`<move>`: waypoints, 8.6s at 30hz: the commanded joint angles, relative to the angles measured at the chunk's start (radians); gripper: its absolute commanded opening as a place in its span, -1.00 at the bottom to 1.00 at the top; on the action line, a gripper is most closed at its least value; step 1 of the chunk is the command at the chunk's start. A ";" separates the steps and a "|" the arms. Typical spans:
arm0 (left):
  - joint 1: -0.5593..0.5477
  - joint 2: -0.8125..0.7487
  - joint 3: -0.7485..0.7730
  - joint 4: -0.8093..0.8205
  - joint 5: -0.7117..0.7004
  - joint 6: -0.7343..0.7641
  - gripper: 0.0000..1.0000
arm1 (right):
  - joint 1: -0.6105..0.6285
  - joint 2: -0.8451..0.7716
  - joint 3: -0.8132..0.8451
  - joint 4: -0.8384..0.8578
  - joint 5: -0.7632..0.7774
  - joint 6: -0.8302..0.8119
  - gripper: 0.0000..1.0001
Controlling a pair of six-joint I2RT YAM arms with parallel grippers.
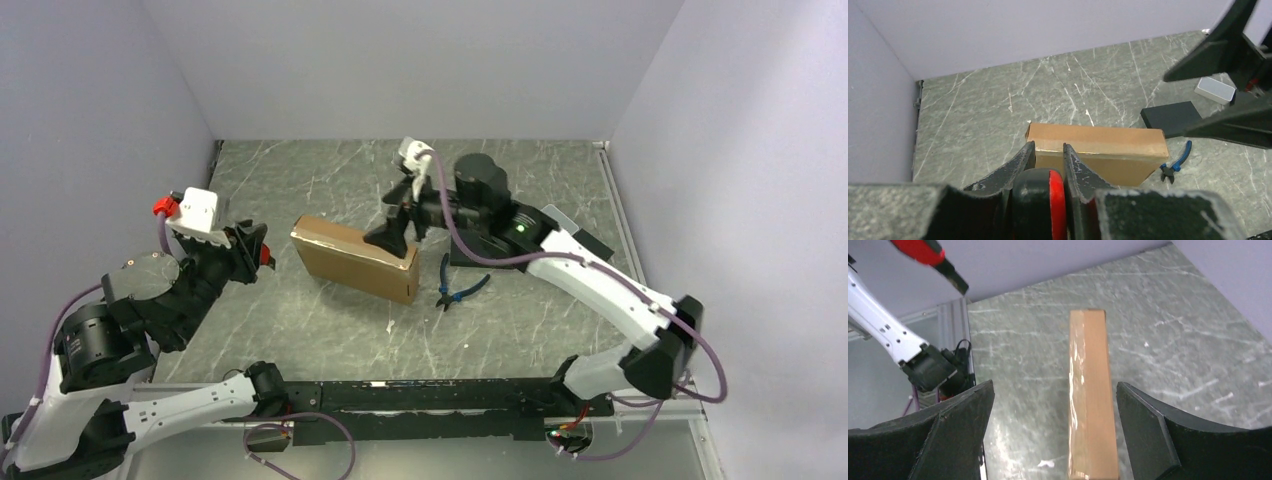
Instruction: Unpack the express box
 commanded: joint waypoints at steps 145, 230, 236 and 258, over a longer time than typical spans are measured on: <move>0.448 0.226 -0.384 0.569 0.453 -0.064 -1.00 | 0.035 0.202 -0.183 -0.050 -0.004 -0.057 0.04; 0.503 0.013 -0.566 0.417 0.663 -0.113 -1.00 | 0.113 0.205 -0.240 0.101 0.271 0.059 0.20; 0.502 0.004 -0.588 0.398 0.665 -0.127 -1.00 | 0.113 0.207 -0.250 0.123 0.280 0.077 0.19; 0.502 -0.172 -0.747 0.408 0.630 -0.190 -1.00 | 0.113 0.216 -0.264 0.167 0.326 0.151 0.19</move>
